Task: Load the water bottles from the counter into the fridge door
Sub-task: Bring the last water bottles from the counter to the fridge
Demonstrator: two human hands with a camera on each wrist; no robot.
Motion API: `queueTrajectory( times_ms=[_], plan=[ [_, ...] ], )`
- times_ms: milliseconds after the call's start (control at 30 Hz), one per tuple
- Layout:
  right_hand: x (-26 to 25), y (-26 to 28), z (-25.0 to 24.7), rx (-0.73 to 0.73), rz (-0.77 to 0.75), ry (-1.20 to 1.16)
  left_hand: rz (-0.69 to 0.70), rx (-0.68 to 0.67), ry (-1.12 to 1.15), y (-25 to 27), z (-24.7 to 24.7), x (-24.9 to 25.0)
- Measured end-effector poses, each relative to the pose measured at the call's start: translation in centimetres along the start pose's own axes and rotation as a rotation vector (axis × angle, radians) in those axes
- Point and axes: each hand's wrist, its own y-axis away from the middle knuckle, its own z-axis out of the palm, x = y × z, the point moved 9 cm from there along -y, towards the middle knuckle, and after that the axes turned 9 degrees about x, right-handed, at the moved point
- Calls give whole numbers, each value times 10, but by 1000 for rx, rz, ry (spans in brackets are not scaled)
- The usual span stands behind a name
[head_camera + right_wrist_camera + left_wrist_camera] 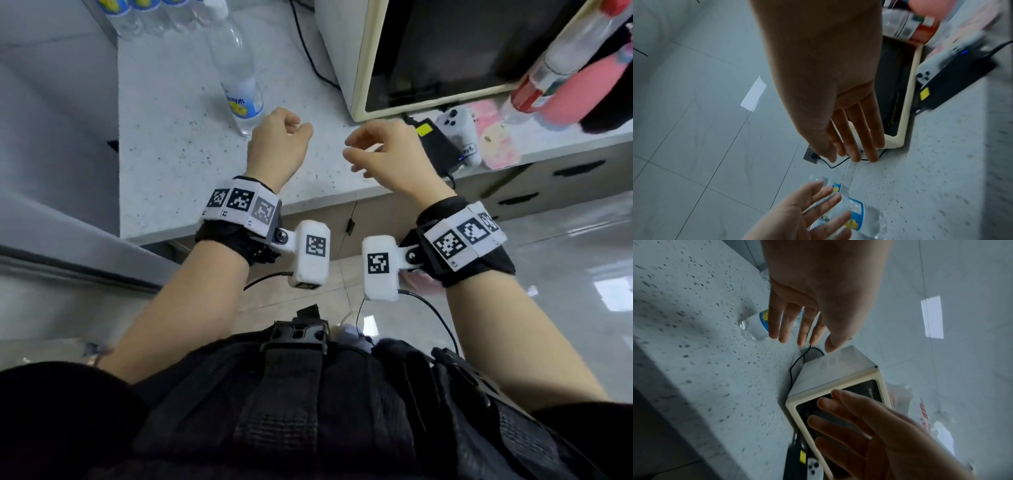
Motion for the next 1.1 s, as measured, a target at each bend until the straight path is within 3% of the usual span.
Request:
queueTrajectory(
  times_ms=[167, 333, 400, 533, 733, 1100],
  plan=[
    [-9, -72, 2, -83, -91, -23, -114, 222, 41, -43, -3, 1],
    [-19, -126, 22, -173, -136, -57, -163, 538, -7, -90, -37, -2],
    [-24, -148, 32, -188, -160, -58, -181, 602, -26, -112, -46, -6],
    [-33, -183, 52, -224, -168, -58, -216, 601, -70, -151, -54, -19],
    [-38, -213, 85, -282, -156, -57, -204, 568, 161, -179, -51, -34],
    [-37, -195, 89, -341, -178, -47, -193, 567, 290, -143, -51, -33]
  ],
)
